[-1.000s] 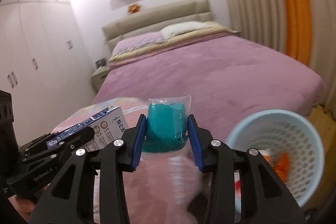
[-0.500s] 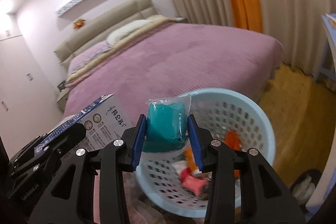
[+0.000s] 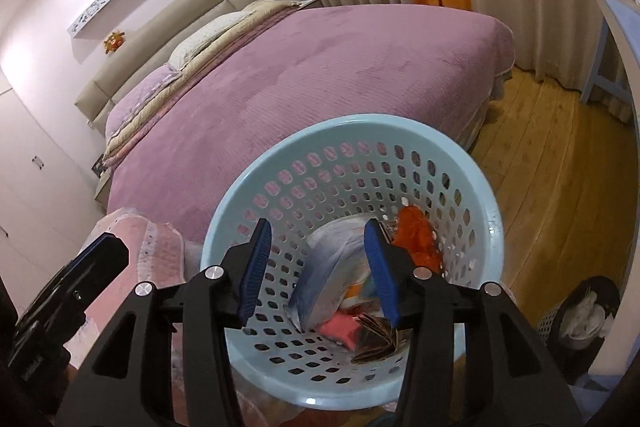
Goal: Collect trash
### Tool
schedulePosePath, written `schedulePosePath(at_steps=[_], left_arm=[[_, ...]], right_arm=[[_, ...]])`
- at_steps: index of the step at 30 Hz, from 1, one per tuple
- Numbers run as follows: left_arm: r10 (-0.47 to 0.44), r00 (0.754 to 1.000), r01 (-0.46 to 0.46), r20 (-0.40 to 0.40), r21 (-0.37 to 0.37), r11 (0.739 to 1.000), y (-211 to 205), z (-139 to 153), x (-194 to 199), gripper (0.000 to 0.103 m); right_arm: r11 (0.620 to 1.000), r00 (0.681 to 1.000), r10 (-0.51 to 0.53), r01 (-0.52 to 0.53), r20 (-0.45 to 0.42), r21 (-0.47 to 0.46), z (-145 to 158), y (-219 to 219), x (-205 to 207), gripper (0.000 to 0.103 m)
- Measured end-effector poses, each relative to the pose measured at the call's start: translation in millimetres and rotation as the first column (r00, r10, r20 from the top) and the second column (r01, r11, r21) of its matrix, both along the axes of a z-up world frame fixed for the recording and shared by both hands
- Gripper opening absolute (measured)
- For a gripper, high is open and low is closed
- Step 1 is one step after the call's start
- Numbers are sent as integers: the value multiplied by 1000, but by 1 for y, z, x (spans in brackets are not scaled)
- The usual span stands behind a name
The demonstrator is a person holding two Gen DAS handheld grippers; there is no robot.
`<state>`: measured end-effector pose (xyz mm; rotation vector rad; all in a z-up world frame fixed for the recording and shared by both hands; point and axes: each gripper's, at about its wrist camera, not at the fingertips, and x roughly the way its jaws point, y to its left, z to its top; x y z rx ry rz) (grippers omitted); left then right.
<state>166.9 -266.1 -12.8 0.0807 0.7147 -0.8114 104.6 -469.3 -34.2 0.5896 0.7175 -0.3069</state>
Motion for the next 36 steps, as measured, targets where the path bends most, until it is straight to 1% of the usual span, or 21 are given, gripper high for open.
schedulePosePath(at_steps=[3,6,10,13,14,16,18,20,23,25,27,29,31,32,34,36], left_arm=[[16,1000,-15,8,-20,1000,10,7,-5,61],[38,999,-37,25,-52,998,29,16,-11,67],[105,993,-100,57,-86,991,56,27,-19,80],[153,985,-143,79,-115,983,78,34,-27,82],[164,982,-153,89,-119,981,85,36,-29,83],[209,969,-194,131,-118,974,102,39,-38,85],[250,953,-233,172,-112,966,117,39,-47,86],[299,930,-284,213,-97,954,133,38,-55,86],[342,906,-332,248,-83,940,152,34,-65,87],[388,882,-384,268,-70,921,167,29,-70,88],[426,861,-425,277,-68,903,180,24,-73,89],[441,851,-443,284,-63,894,189,17,-74,89],[443,850,-445,286,-61,893,194,7,-72,89],[448,847,-448,285,-69,891,198,3,-72,89],[470,834,-461,290,-103,881,202,-6,-74,89],[481,824,-469,298,-118,875,205,-15,-79,89]], right_arm=[[1000,1000,18,-18,10,-18,3,9,1,45],[998,999,43,-42,25,-41,11,22,-1,45],[995,996,71,-67,49,-78,25,43,-5,45],[989,993,100,-91,66,-119,35,61,-9,45],[983,990,120,-108,72,-150,40,74,-12,45],[974,987,143,-127,76,-187,45,91,-13,45],[966,983,163,-142,83,-214,49,107,-14,45],[959,980,178,-152,91,-239,52,121,-16,45],[944,972,212,-177,101,-278,56,146,-18,45],[935,964,242,-200,112,-292,56,162,-19,45],[929,960,250,-203,122,-308,54,175,-21,45],[926,963,240,-189,123,-326,52,186,-22,45],[921,968,216,-159,127,-355,47,197,-28,45],[919,971,202,-142,129,-367,46,201,-30,45],[911,972,183,-113,145,-396,41,210,-39,45],[894,974,163,-79,155,-442,37,215,-47,45]])
